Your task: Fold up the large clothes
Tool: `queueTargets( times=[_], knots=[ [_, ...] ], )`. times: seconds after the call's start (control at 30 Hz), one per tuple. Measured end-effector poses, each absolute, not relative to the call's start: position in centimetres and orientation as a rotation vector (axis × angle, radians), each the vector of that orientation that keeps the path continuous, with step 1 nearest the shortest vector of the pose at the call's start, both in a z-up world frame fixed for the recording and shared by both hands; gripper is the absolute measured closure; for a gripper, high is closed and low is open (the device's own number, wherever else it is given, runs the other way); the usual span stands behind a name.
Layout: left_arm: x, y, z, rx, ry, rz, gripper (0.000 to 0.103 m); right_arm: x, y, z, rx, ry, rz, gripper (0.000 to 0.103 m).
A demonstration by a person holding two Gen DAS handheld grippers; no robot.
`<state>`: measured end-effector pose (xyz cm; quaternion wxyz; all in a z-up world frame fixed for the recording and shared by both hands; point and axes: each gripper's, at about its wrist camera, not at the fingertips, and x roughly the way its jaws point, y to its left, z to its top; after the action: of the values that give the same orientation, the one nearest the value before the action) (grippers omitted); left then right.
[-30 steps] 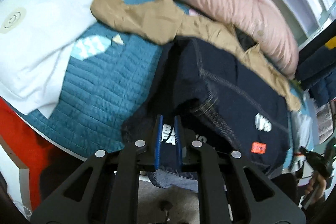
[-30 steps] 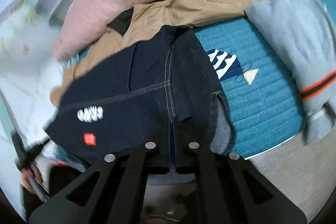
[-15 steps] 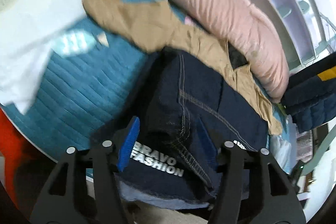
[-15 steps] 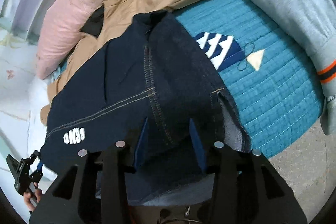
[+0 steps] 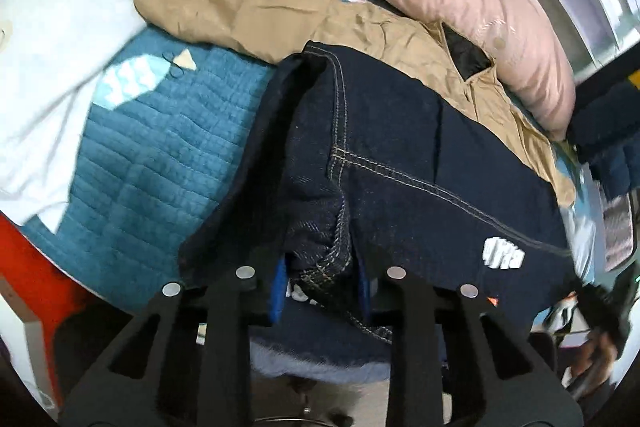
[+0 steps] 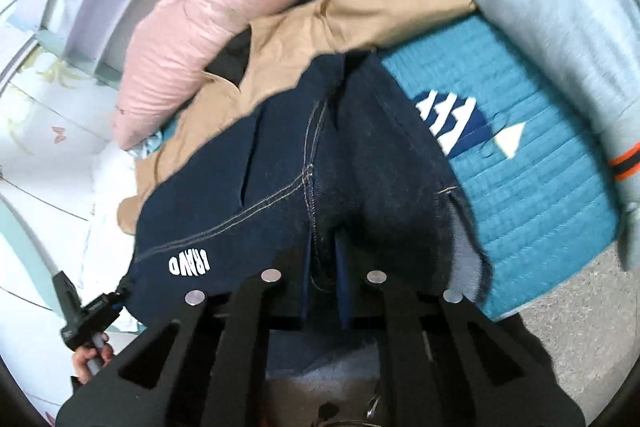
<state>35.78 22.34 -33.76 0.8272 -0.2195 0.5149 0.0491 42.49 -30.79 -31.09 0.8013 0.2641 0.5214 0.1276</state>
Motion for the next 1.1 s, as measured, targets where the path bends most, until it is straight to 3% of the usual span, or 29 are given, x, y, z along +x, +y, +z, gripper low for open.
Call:
queueTargets(
  times=[0.13,0.23,0.27,0.3,0.37,0.43,0.5,0.53,0.63,0.87,1.1],
  knots=[
    [35.5,22.0,-36.6,-0.446,1.176,0.106,0.075,42.9,-30.7,-33.0,0.526,1.204,0.234,0.093],
    [35.9,21.4,-38.7,-0.417,1.222,0.134,0.069,43.5,-29.6,-35.5,0.484,1.308,0.166,0.086],
    [35.7,21.5,-38.5,-0.424,1.208,0.139,0.065,43.3,-29.3,-35.0,0.465,1.289,0.156,0.083],
    [35.6,21.8,-38.2,-0.434,1.201,0.132,0.053,43.0,-28.5,-33.7,0.410,1.265,0.152,0.080],
    [35.1,22.6,-37.4,-0.471,1.184,0.105,0.035,42.5,-26.9,-31.0,0.272,1.202,0.119,0.058],
    [34.3,23.6,-36.3,-0.497,1.136,0.096,0.034,42.3,-25.0,-28.6,0.178,1.136,0.130,0.054],
    [33.8,24.7,-35.5,-0.539,1.102,0.070,0.023,43.1,-22.1,-27.1,0.153,1.106,0.216,0.054],
    [33.6,25.3,-35.2,-0.553,1.086,0.078,0.022,43.6,-21.0,-27.0,0.173,1.101,0.279,0.058],
    [33.7,27.1,-35.4,-0.613,1.071,0.101,0.021,46.0,-15.7,-27.8,0.216,1.136,0.441,0.101],
    [34.0,28.7,-39.0,-0.806,1.145,0.098,0.019,51.9,-7.2,-33.5,0.212,1.257,0.474,0.103],
    [33.5,28.7,-40.8,-0.858,1.186,0.071,0.015,53.5,-6.1,-38.4,0.193,1.346,0.398,0.103]
  ],
)
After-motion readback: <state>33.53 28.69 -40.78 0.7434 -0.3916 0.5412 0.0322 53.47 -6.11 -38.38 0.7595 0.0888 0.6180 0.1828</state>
